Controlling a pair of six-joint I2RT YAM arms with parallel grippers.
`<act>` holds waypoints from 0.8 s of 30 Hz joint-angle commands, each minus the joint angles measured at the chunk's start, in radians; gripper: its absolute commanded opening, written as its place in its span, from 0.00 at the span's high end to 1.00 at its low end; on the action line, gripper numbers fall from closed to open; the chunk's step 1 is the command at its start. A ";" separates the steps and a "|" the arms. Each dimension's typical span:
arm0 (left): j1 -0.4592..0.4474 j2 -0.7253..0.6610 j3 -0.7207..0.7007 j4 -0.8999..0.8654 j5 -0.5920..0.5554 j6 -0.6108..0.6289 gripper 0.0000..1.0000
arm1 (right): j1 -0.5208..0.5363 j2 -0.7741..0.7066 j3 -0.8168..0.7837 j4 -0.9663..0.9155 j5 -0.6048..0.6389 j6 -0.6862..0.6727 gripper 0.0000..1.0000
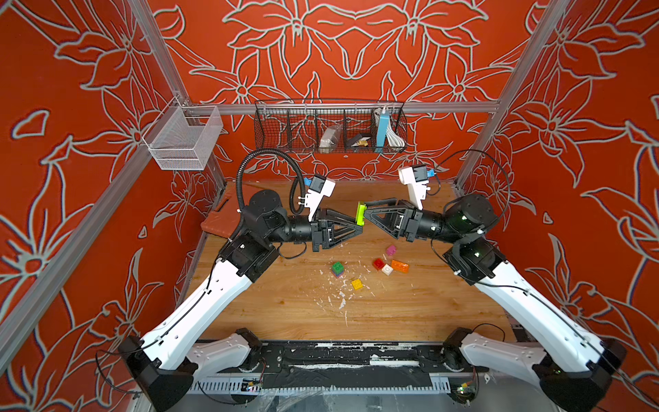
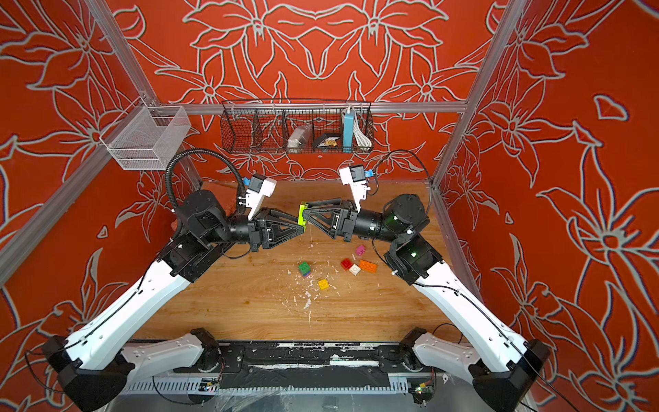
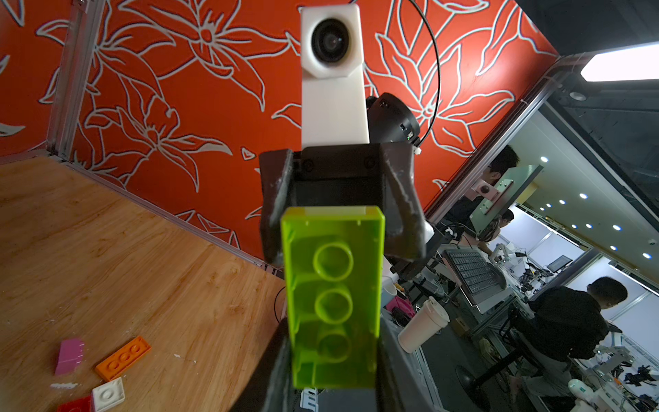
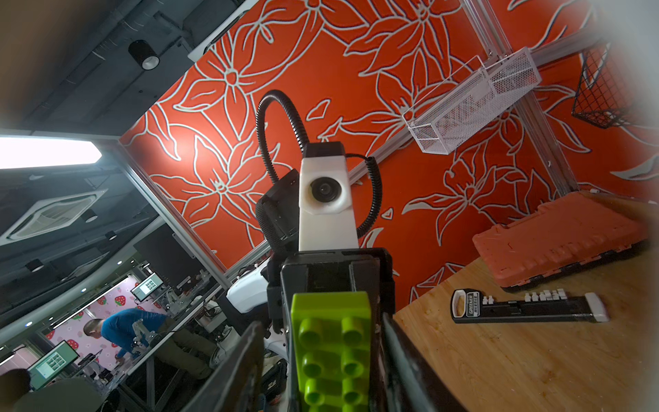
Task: Assemble the letter r with lego
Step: Pick up the lego brick from the center of the board.
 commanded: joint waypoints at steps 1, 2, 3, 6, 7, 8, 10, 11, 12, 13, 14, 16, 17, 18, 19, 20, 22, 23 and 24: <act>-0.006 -0.018 0.028 0.011 0.015 0.014 1.00 | 0.010 0.003 0.034 0.004 0.008 -0.006 0.50; -0.006 -0.018 0.029 0.008 0.014 0.014 1.00 | 0.011 0.004 0.037 0.003 0.008 -0.005 0.52; -0.006 -0.018 0.032 0.005 0.014 0.015 1.00 | 0.012 0.006 0.041 0.001 0.006 -0.007 0.53; -0.006 -0.014 0.036 -0.007 0.014 0.025 1.00 | 0.014 0.009 0.048 -0.005 0.002 -0.013 0.55; -0.006 -0.013 0.035 -0.007 0.014 0.025 1.00 | 0.015 0.010 0.048 -0.005 0.002 -0.013 0.56; -0.005 -0.014 0.035 -0.004 0.014 0.022 1.00 | 0.016 0.011 0.048 -0.004 0.002 -0.013 0.57; -0.006 -0.014 0.031 0.003 0.015 0.019 1.00 | 0.016 0.010 0.044 0.003 0.002 -0.008 0.58; -0.006 -0.014 0.031 0.003 0.014 0.019 1.00 | 0.017 0.009 0.044 0.004 0.004 -0.008 0.59; -0.006 -0.013 0.031 0.002 0.014 0.019 1.00 | 0.017 0.008 0.047 0.002 0.005 -0.006 0.60; -0.006 -0.014 0.032 0.001 0.016 0.021 1.00 | 0.017 0.010 0.052 -0.002 0.005 -0.008 0.61; -0.006 -0.015 0.034 0.001 0.015 0.021 1.00 | 0.017 0.010 0.054 -0.004 0.005 -0.010 0.63; -0.006 -0.012 0.034 -0.002 0.016 0.023 1.00 | 0.017 0.010 0.059 -0.006 0.003 -0.010 0.67; -0.006 -0.013 0.034 -0.001 0.015 0.023 1.00 | 0.017 0.011 0.059 -0.005 0.002 -0.010 0.69; -0.006 -0.013 0.032 -0.001 0.016 0.023 1.00 | 0.019 0.011 0.059 -0.005 0.002 -0.007 0.71; -0.006 -0.013 0.032 -0.001 0.016 0.022 1.00 | 0.019 0.012 0.058 -0.005 0.002 -0.007 0.72; -0.006 -0.013 0.031 -0.001 0.016 0.022 1.00 | 0.019 0.012 0.057 -0.005 0.002 -0.005 0.74; -0.006 -0.014 0.032 -0.001 0.014 0.020 1.00 | 0.020 0.013 0.057 -0.005 0.002 -0.004 0.77; -0.006 -0.014 0.034 -0.002 0.015 0.022 1.00 | 0.020 0.014 0.059 -0.005 0.001 -0.003 0.78; -0.006 -0.014 0.035 -0.004 0.016 0.023 1.00 | 0.020 0.013 0.059 -0.005 0.001 -0.005 0.79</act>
